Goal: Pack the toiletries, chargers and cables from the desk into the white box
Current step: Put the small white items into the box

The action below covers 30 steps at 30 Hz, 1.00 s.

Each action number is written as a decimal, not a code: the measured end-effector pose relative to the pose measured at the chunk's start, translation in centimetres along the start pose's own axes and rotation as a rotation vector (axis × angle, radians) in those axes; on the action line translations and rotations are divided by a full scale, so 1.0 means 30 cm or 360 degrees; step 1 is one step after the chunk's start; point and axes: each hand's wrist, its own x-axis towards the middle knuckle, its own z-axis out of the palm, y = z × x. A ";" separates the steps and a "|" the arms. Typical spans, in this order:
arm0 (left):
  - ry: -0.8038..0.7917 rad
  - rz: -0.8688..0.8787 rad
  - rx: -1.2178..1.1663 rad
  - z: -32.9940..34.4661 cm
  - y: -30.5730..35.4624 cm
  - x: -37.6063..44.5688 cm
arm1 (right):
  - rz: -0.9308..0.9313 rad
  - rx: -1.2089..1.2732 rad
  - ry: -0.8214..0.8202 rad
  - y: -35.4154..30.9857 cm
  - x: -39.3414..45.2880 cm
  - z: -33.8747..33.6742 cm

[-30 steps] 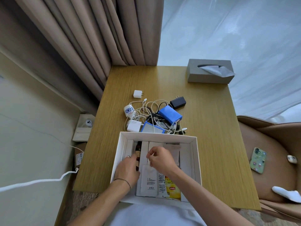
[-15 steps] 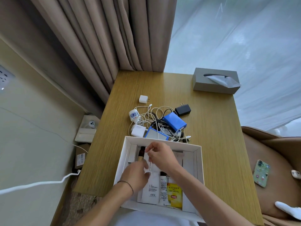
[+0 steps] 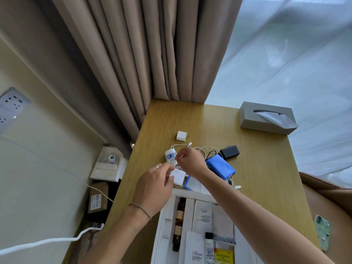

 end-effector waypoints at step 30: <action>-0.0309 -0.0175 0.0036 0.157 -0.405 0.526 | 0.0516 0.1198 0.0211 0.000 0.214 0.047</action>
